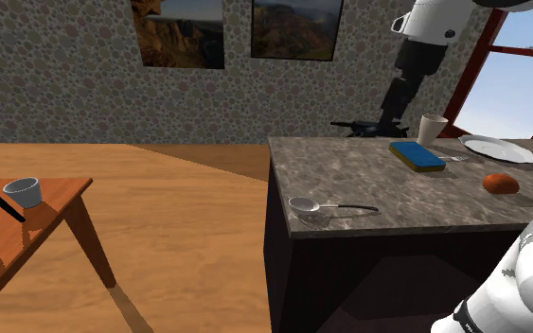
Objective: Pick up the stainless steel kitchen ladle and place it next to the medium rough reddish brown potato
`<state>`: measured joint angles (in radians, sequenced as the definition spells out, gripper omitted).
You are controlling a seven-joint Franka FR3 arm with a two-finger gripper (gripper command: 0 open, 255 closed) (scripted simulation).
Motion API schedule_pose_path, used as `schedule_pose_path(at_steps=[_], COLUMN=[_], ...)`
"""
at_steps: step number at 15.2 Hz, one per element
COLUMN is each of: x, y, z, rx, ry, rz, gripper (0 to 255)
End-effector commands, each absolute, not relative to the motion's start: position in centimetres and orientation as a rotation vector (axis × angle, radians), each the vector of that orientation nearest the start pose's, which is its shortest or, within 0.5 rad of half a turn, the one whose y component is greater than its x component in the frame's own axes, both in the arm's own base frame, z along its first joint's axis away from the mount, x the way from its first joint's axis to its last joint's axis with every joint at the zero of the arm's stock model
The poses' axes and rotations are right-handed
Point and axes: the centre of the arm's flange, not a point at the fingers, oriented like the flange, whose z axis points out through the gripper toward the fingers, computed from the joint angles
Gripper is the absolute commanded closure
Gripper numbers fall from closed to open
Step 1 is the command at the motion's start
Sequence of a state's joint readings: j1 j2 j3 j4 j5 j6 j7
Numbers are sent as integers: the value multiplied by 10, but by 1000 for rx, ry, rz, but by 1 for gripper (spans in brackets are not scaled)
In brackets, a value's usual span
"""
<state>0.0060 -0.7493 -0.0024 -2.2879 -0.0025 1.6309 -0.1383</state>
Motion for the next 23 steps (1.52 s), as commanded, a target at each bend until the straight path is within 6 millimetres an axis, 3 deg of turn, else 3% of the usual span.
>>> schedule_pose_path(at_steps=[1,10,19,23], x=[324,354,378,382], y=[1,14,32,33], z=[617,503,387,361], rx=[-3137,-3070,-2879,-2856], ry=[-224,-843,-1444,-1495], rz=[-145,-135,-120,-118], gripper=[0,0,0,0])
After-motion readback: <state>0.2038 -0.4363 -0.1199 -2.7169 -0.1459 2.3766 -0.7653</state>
